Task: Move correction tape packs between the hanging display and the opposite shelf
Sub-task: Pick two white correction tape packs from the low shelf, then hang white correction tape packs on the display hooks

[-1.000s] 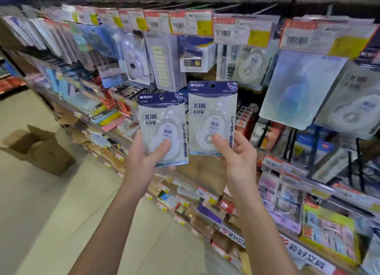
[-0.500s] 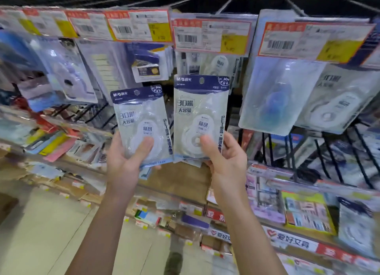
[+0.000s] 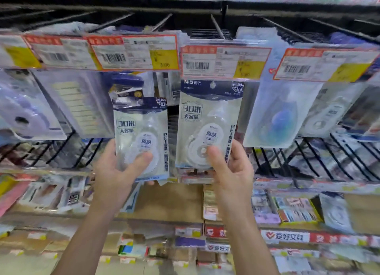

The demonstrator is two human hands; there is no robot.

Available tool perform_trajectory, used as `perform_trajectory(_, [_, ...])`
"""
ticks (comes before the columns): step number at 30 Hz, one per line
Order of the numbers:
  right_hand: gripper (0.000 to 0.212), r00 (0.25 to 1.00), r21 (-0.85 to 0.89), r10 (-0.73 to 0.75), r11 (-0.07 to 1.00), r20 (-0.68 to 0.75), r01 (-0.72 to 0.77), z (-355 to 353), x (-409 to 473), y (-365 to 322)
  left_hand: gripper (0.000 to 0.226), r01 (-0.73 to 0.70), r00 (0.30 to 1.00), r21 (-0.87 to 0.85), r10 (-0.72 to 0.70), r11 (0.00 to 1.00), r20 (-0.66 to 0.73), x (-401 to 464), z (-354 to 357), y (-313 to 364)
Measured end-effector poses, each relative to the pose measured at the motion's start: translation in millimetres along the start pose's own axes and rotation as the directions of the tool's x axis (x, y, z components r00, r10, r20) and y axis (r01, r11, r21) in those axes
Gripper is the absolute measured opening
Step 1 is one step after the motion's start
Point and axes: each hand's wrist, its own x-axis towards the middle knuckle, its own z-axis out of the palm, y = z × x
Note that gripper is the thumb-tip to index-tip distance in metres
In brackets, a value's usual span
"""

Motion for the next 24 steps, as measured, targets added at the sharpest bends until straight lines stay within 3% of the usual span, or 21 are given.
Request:
perform_trajectory(3, [0.023,0.999,0.078,-0.045,0.996,-0.018,0.047,5.2,1.6,-1.7,0.044,0.002,0.997,0.002,-0.002,1.0,0.077,9.4,2.0,-2.4])
perform_trajectory(7, [0.019,0.996,0.057,-0.087,0.995,-0.006,0.087,9.7,2.1,-6.5,0.043,-0.03,0.99,0.023,0.027,0.999,0.142,24.2,9.5,1.3])
perform_trajectory(15, [0.028,0.993,0.038,-0.108,0.993,-0.04,0.11,17.7,11.8,-11.6,0.035,-0.103,0.975,0.025,0.096,0.994,0.201,38.5,23.7,10.1])
perform_trajectory(24, [0.027,0.989,0.091,-0.14,0.985,-0.048,0.144,31.8,17.3,-14.1,0.043,-0.131,0.963,0.018,0.123,0.991,0.24,41.6,15.4,4.5])
